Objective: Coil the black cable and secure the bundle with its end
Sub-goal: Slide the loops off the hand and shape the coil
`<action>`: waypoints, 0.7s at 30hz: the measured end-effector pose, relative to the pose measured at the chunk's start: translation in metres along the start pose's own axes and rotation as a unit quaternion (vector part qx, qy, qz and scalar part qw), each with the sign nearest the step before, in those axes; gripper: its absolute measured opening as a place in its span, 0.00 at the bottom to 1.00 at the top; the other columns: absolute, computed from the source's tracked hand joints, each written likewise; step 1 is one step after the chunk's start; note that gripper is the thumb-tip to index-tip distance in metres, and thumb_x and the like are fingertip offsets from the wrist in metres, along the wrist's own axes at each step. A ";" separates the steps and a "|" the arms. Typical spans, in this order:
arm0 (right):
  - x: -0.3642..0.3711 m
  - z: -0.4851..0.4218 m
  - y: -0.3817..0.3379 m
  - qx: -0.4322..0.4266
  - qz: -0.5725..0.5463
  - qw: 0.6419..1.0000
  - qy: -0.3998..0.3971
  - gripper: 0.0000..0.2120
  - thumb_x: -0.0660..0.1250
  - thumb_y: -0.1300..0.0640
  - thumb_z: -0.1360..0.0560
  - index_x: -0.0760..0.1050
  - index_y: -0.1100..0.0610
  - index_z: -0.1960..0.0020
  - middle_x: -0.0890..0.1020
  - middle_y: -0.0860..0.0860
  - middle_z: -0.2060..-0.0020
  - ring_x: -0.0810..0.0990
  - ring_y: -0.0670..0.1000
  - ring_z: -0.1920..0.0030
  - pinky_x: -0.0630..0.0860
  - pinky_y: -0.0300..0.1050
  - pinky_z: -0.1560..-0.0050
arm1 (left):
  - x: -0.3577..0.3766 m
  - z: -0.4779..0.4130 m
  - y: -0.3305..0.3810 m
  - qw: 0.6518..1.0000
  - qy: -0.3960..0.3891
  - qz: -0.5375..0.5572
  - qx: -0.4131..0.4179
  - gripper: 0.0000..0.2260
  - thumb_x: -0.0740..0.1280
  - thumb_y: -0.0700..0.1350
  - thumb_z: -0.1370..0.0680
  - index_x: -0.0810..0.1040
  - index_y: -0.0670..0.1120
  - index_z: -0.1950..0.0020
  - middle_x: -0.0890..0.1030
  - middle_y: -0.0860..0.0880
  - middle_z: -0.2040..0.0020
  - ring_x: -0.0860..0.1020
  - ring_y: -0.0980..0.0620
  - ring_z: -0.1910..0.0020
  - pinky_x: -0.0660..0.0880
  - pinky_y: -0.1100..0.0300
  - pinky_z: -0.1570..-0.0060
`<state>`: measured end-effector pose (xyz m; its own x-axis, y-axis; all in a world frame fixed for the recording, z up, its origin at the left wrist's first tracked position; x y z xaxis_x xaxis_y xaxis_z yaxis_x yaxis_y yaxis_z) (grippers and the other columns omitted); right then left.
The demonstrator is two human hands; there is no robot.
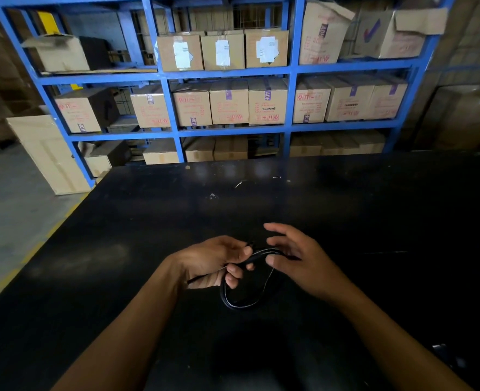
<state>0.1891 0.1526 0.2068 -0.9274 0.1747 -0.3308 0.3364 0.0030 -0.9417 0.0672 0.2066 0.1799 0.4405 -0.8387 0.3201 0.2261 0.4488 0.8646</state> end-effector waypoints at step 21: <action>0.004 -0.003 0.016 0.039 0.054 0.990 -0.125 0.27 0.76 0.52 0.33 0.73 0.39 0.36 0.73 0.45 0.38 0.77 0.47 0.41 0.77 0.40 0.46 | 0.009 0.009 -0.009 0.991 -0.047 -0.101 -0.075 0.12 0.60 0.46 0.17 0.79 0.41 0.48 0.72 0.49 0.60 0.64 0.59 0.69 0.67 0.67 0.69</action>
<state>0.1909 0.1561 0.1906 -0.9014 -0.0795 -0.4255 0.4313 -0.0804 -0.8986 0.0614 0.1923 0.1782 0.2916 -0.9382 0.1863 0.4320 0.3029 0.8495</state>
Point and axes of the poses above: each hand's wrist, its own z-axis away from the middle knuckle, its own x-axis out of the palm, y = z × x, the point moved 9 cm from there along -z, towards the middle knuckle
